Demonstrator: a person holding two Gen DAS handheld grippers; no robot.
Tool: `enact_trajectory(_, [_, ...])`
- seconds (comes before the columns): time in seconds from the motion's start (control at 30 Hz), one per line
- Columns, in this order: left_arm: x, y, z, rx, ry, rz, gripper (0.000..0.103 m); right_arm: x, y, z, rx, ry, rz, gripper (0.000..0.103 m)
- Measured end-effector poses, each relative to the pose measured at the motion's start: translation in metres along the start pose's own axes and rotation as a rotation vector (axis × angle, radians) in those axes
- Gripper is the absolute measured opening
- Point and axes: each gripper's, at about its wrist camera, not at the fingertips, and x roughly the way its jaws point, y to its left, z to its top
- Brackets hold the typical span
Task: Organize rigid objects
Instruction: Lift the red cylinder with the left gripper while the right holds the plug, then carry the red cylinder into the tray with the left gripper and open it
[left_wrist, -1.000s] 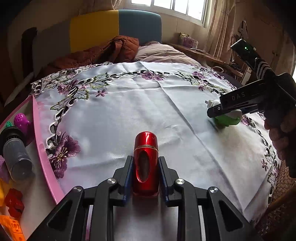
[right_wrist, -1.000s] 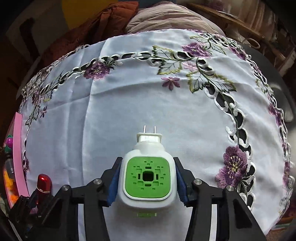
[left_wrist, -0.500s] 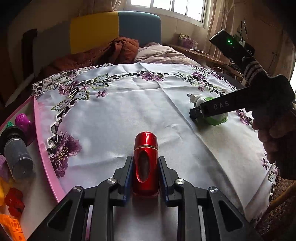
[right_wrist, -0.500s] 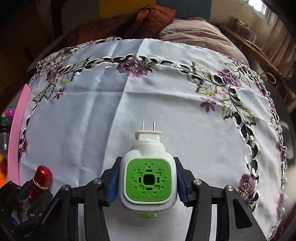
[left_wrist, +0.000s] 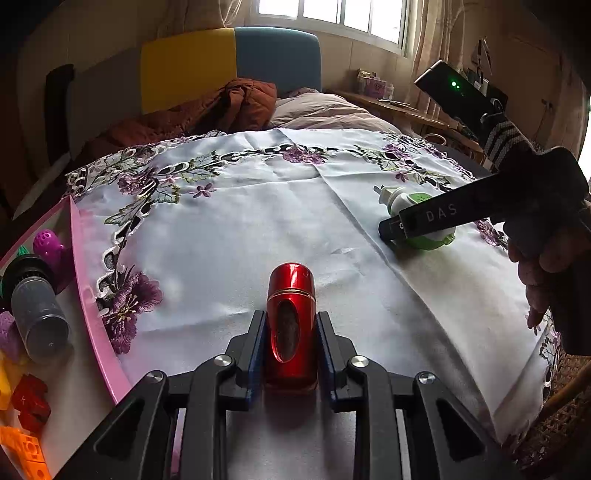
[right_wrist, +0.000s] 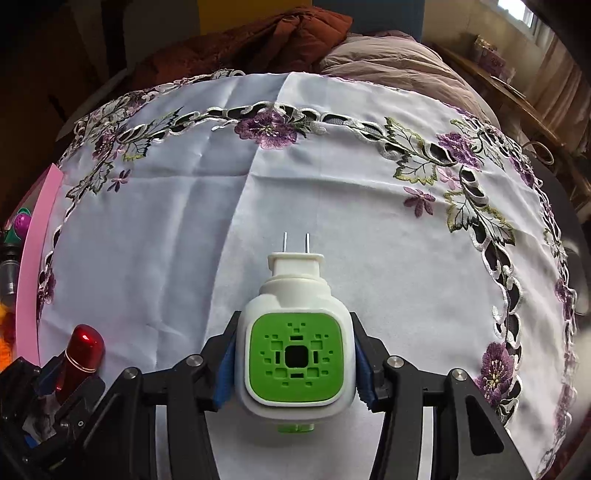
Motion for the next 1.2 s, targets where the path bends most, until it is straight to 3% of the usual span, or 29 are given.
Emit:
enact_trajectory(0.9, [-0.008, 0.0, 0.002, -0.029, 0.026, -0.013, 0.025, 0.004, 0.006, -0.004, -0.064, -0.015, -0.035, 0.053])
enact_trajectory(1.03, [-0.024, -0.004, 0.007, -0.025, -0.005, -0.031, 0.025, 0.003, 0.005, -0.004, -0.065, -0.018, -0.033, 0.053])
enact_trajectory(1.2, [-0.055, -0.002, 0.016, -0.024, -0.065, -0.002, 0.025, 0.002, 0.006, -0.005, -0.075, -0.023, -0.04, 0.053])
